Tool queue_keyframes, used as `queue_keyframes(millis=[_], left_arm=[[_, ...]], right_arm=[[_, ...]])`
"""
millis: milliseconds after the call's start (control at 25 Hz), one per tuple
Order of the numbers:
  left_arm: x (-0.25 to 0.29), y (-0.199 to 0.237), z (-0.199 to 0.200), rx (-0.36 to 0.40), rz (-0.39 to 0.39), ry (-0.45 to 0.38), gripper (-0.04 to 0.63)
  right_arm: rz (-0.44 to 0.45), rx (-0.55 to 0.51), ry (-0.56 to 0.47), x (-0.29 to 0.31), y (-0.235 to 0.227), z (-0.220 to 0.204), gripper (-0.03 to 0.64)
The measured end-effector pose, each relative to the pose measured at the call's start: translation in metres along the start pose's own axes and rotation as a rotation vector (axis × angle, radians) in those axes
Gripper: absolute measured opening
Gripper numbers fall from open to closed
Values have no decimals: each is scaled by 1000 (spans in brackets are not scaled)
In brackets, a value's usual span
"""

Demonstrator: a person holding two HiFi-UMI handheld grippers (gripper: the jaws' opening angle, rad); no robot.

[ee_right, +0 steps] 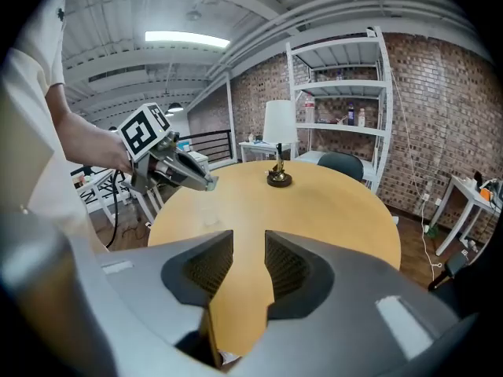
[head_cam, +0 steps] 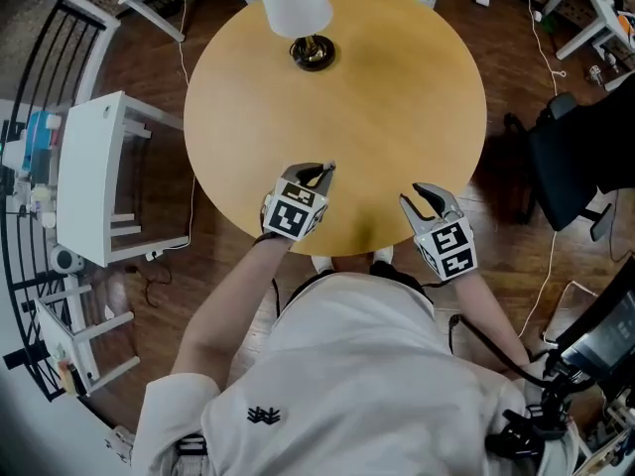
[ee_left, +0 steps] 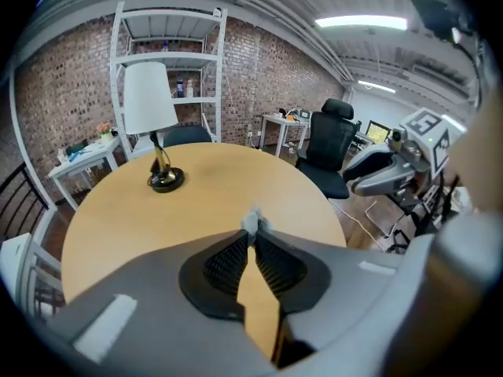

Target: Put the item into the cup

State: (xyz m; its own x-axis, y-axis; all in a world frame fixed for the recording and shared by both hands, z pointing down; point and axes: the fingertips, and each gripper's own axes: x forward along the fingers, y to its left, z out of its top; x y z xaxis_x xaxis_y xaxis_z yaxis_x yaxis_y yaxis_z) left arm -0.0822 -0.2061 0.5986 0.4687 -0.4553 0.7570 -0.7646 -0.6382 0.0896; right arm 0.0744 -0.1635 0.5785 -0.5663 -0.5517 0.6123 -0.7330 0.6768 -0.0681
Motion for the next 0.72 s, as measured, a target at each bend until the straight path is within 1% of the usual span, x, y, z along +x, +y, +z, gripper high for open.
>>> queue_keyframes(millis=[80,200,280,480,720], left_arm=[[-25,26,-25,19,35,6,11],[-31,52,-43,36,66,37,11],[-25,62,-46,51,73,50,12],[5,74,-62,56,70,119,12],[35,85,-75,104,59,194,17]], right_arm=[[9,-14,-3,14,28,9,129],[20,-29,-3,23,38,19,129],[21,-30,-3,25,38,22,129],[2,-6,9,22,35,15,129],[-42,31,14,14,29,8,129]])
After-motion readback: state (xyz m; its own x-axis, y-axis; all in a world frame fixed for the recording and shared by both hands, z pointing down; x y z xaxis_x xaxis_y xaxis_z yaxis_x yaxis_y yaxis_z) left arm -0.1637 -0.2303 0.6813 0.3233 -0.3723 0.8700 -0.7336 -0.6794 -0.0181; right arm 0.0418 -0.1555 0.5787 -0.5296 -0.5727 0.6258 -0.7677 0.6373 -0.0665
